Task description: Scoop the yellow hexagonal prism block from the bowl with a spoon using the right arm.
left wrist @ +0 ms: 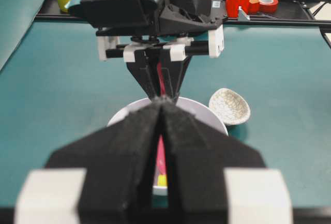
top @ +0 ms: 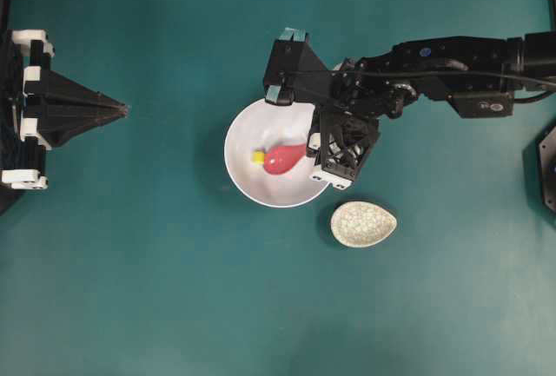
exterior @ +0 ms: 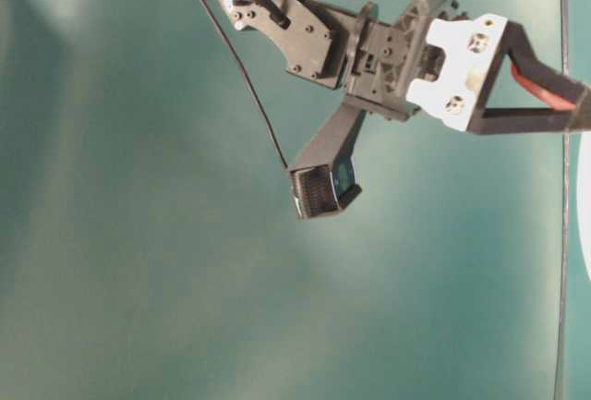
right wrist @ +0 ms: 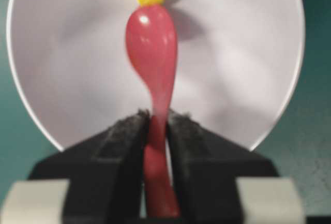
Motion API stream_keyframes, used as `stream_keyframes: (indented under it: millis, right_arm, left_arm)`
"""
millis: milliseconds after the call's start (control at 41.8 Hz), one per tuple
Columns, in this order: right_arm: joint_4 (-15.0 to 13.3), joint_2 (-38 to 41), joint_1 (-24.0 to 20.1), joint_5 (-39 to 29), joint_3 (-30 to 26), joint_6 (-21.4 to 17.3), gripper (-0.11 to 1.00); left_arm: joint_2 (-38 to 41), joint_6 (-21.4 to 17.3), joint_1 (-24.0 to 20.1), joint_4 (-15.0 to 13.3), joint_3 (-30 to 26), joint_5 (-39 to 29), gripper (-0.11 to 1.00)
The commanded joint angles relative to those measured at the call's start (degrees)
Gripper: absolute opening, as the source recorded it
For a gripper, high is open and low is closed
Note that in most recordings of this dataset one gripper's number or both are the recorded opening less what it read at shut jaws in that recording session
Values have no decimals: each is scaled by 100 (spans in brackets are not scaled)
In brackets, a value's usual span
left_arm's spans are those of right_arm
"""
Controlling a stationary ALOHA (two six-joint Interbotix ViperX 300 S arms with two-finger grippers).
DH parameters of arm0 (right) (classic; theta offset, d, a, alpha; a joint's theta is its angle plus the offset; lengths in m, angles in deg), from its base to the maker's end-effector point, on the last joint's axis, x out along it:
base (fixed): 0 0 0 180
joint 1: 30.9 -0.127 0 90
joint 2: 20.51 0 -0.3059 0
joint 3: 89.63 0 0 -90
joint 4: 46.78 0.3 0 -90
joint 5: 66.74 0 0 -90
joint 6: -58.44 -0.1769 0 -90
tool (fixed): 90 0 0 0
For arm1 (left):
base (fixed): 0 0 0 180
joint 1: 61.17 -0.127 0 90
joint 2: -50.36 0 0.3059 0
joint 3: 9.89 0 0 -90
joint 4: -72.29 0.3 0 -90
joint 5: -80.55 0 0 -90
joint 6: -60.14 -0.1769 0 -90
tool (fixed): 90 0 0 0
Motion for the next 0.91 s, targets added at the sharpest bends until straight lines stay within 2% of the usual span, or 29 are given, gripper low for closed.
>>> stream_keyframes:
  millis: [0, 263, 502, 646, 885]
  right_arm:
    - [-44, -70, -18, 132, -105, -18, 14]
    - [-105, -62, -18, 299, -105, -35, 11]
    - [-237, -229, -18, -123, -185, -97, 11]
    - [-246, -633, -18, -501, -229, -114, 11]
    - [-229, -1485, -79, -668, 9, -229, 11]
  left_arm:
    - [35, 0, -18, 18, -132, 62, 1]
    - [35, 0, -18, 18, -132, 53, 1]
    - [35, 0, -18, 18, -141, 53, 1]
    - [35, 0, -18, 18, -141, 53, 1]
    - [35, 18, -18, 18, -132, 53, 1]
